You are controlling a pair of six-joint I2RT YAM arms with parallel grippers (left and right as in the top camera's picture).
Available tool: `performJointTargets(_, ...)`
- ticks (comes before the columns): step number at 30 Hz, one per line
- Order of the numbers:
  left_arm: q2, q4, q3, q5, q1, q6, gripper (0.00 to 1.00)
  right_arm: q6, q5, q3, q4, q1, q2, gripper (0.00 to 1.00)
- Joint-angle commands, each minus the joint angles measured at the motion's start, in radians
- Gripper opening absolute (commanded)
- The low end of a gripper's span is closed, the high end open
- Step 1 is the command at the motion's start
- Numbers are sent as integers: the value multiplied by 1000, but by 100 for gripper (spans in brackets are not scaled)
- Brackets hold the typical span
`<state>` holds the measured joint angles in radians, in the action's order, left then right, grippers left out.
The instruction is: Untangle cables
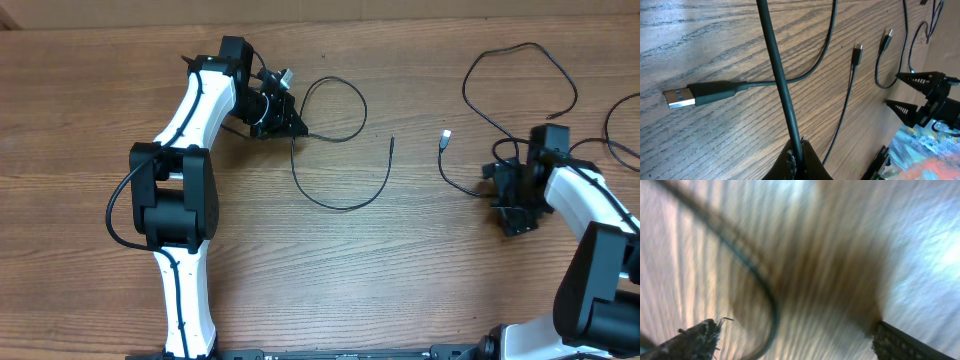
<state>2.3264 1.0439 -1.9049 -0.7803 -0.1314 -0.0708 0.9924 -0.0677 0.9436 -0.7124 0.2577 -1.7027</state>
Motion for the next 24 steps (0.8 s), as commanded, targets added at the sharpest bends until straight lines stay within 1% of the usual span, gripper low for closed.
performJointTargets(1, -25, 2, -22, 6, -8, 27, 4, 10, 42, 0, -3, 32, 23, 89)
performJointTargets(3, -25, 2, -22, 6, -8, 27, 4, 10, 49, 0, -2, 37, 23, 87)
performJointTargets(8, -25, -7, -22, 6, -8, 26, 4, 10, 48, 0, 9, 34, 16, 85)
performJointTargets(11, -25, -8, -22, 6, -8, 26, 4, 10, 47, 0, 17, 34, -9, 83)
performJointTargets(16, -25, -8, -22, 6, -8, 26, 4, 10, 8, 0, 51, 34, -63, 83)
performJointTargets(18, -25, -8, -22, 6, -8, 26, 4, 10, -21, 0, 66, 34, -80, 76)
performJointTargets(20, -25, -8, -22, 6, -8, 26, 4, 10, -45, 0, 83, 34, -92, 66)
performJointTargets(21, -25, -8, -22, 6, -8, 26, 4, 10, -47, 0, 88, 34, -94, 59)
performJointTargets(22, -25, -8, -22, 6, -8, 26, 4, 10, -47, 0, 92, 32, -94, 43)
performJointTargets(23, -25, -8, -22, 6, -8, 26, 4, 10, -47, 0, 96, 32, -94, 37)
performJointTargets(24, -25, -8, -22, 6, -8, 27, 4, 10, -47, 0, 97, 32, -94, 29)
